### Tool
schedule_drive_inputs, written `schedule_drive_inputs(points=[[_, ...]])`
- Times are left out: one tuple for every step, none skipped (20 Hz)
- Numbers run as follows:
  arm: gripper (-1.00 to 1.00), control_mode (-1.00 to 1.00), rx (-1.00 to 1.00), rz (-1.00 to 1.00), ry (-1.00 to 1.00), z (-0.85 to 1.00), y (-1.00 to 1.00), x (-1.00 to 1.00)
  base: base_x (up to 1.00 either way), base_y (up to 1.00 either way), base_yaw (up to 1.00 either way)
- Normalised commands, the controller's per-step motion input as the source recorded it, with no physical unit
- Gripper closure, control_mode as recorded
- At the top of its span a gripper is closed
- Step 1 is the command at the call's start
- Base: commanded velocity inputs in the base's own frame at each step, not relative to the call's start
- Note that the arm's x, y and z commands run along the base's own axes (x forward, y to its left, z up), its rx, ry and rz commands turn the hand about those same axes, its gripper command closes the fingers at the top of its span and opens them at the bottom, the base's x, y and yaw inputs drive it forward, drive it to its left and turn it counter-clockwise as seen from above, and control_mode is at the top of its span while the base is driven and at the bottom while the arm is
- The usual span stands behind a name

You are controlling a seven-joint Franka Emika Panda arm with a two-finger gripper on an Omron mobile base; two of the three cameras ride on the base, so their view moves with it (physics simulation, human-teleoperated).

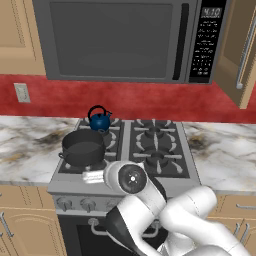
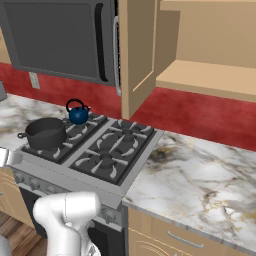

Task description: Pick the kettle from the cabinet and place it on a stove burner. Then pick the pot from the counter and place it on another stove burner. Finally, turn both burners on.

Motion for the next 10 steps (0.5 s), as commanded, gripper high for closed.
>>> schedule_drive_inputs(points=[[-1.00, -1.00, 0.00, 0.00, -0.09, -0.34, 0.00, -0.24, 0.00, 0.00, 0.00], [-1.00, -1.00, 0.00, 0.00, -0.10, -0.34, 0.00, -0.24, 0.00, 0.00, 0.00], [-1.00, -1.00, 0.00, 0.00, -0.12, -0.31, 0.00, -0.20, 0.00, 0.00, 0.00], [-1.00, -1.00, 0.00, 0.00, -0.11, -0.29, 0.00, -0.18, 0.00, 0.00, 0.00], [-1.00, -1.00, 0.00, 0.00, -0.08, -0.25, 0.00, -0.14, 0.00, 0.00, 0.00], [-1.00, -1.00, 0.00, 0.00, -0.08, -0.24, 0.00, -0.11, 0.00, 0.00, 0.00], [-1.00, -1.00, 0.00, 0.00, -0.08, -0.23, 0.00, -0.08, 0.00, 0.00, 0.00], [-1.00, -1.00, 0.00, 0.00, -0.09, -0.22, 0.00, -0.06, 0.00, 0.00, 0.00], [-1.00, -1.00, 0.00, 0.00, -0.09, -0.21, 0.00, -0.05, 0.00, 0.00, 0.00], [-1.00, -1.00, 0.00, 0.00, -0.09, -0.21, 0.00, -0.04, 0.00, 0.00, 0.00]])
